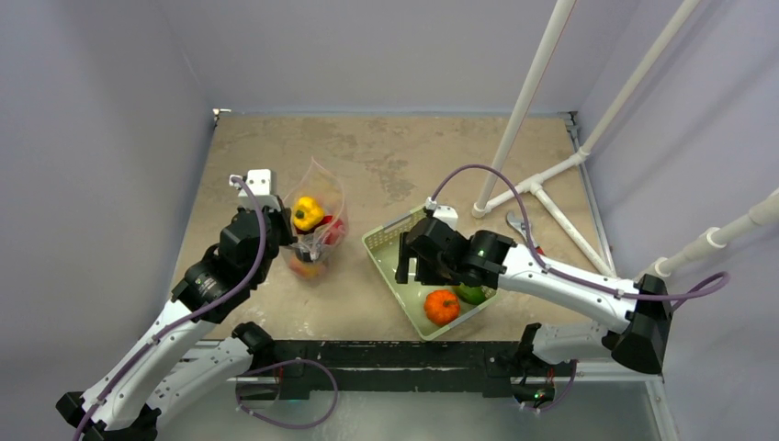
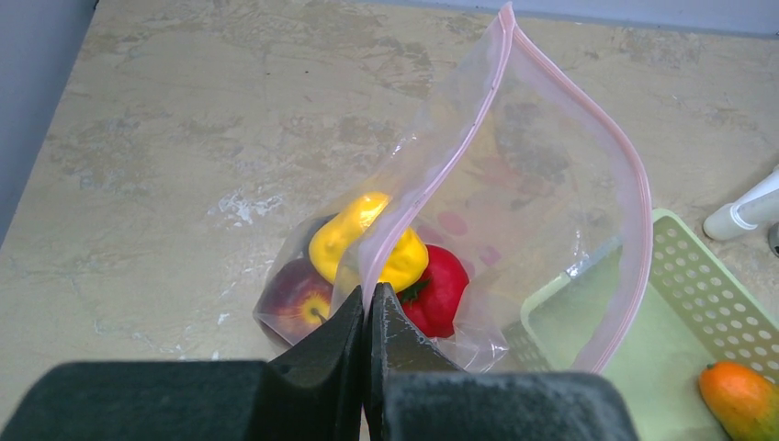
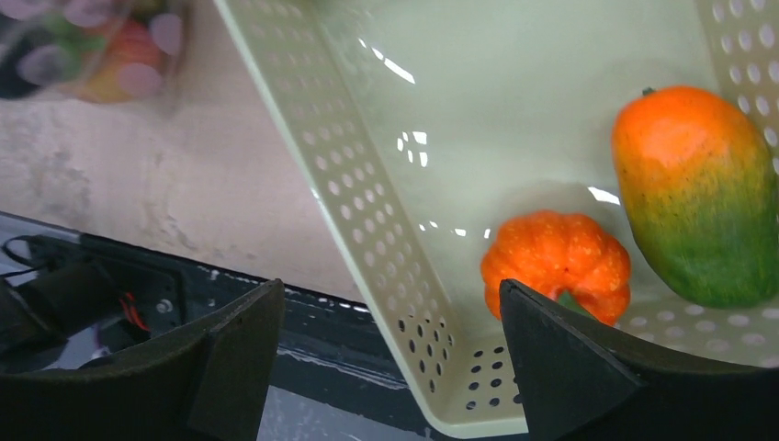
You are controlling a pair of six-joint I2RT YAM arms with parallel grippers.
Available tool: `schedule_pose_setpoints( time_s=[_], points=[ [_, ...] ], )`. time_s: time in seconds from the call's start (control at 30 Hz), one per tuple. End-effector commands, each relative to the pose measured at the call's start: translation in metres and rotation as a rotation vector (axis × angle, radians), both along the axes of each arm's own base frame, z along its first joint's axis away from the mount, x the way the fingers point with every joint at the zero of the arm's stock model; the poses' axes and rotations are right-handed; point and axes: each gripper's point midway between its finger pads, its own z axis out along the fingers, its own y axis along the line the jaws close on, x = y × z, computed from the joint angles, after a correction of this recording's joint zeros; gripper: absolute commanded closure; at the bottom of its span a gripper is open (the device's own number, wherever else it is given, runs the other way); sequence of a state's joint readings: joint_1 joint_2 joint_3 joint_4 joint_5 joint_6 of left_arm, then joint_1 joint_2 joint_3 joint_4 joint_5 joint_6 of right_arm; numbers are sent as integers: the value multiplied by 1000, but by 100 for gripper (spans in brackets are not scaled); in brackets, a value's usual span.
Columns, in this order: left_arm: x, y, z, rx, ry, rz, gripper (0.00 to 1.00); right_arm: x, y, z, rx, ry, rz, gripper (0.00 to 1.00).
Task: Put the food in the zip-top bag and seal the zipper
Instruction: Move the bin to the center of the board.
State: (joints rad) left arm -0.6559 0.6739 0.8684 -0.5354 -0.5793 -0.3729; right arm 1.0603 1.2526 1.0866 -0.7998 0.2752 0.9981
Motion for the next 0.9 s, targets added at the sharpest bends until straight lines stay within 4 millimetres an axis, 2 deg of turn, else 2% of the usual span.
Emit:
schedule_pose_setpoints(
  time_s=[0.0, 0.33, 0.73, 0.87],
  points=[
    [4, -6, 8, -15, -34, -21, 100, -13, -6, -19, -13, 68, -16, 12],
    [5, -7, 8, -14, -33, -30, 100, -22, -30, -70, -151, 138, -66, 8],
    [5, -10, 8, -15, -31, -42, 100, -18, -28, -75, -172, 142, -88, 1],
    [4, -10, 8, -17, -33, -46, 100, -13, -16, -64, -144, 130, -72, 1]
  ],
)
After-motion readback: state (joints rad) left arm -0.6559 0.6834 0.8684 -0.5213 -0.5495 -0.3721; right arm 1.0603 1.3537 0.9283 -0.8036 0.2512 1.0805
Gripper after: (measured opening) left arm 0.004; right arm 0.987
